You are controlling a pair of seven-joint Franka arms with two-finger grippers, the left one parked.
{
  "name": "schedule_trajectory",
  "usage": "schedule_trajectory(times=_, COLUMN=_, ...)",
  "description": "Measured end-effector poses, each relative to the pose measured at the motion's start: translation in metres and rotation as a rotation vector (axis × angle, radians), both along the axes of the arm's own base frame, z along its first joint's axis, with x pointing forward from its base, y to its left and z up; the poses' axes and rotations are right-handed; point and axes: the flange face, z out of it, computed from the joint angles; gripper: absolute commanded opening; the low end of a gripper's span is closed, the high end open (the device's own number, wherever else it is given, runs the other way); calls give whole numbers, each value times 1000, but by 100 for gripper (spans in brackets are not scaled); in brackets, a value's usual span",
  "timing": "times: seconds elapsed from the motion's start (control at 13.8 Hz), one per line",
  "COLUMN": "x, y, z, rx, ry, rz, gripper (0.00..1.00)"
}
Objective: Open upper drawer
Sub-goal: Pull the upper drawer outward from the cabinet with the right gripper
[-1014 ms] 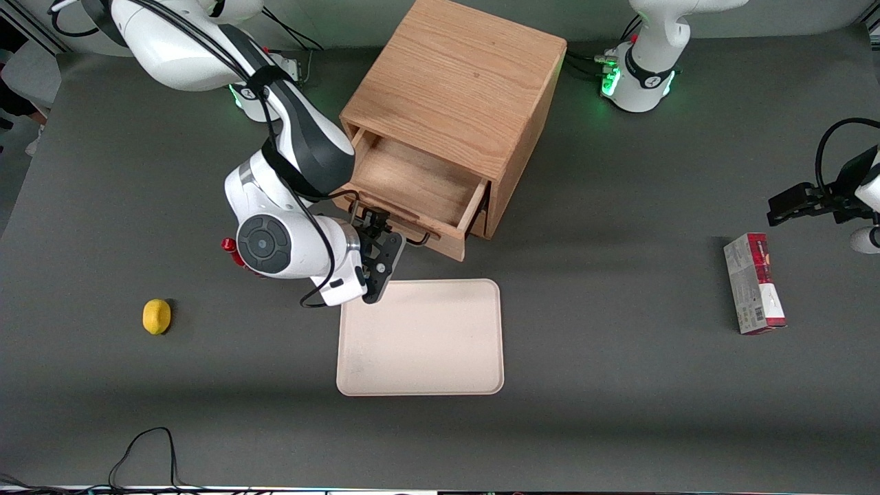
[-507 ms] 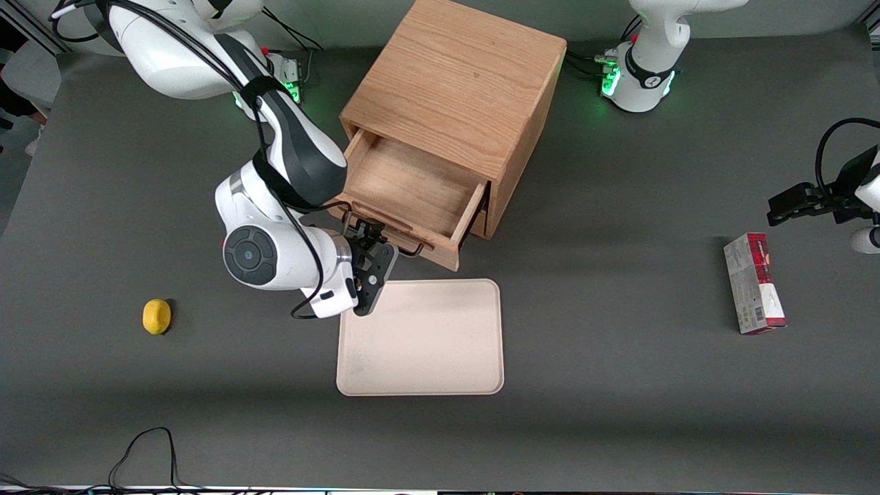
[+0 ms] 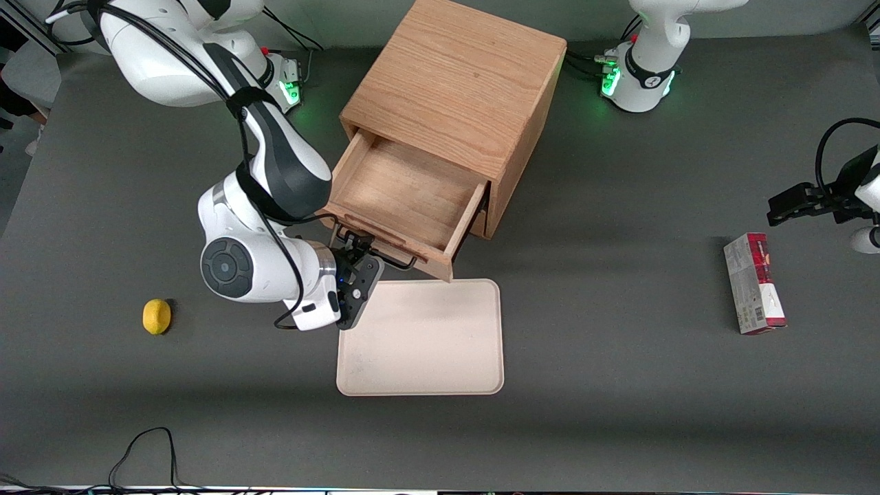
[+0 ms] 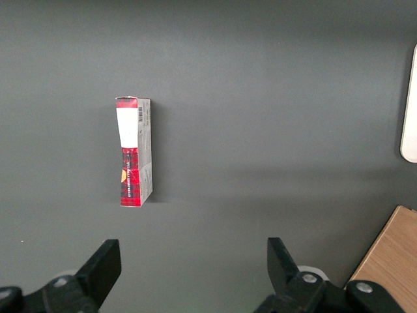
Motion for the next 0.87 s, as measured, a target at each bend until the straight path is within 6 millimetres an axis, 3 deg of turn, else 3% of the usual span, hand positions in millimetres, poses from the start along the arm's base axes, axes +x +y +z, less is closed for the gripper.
schedule_trajectory(times=0.87, x=22, y=-23, z=-1, rx=7, ry=-67, rz=-62, gripper=100)
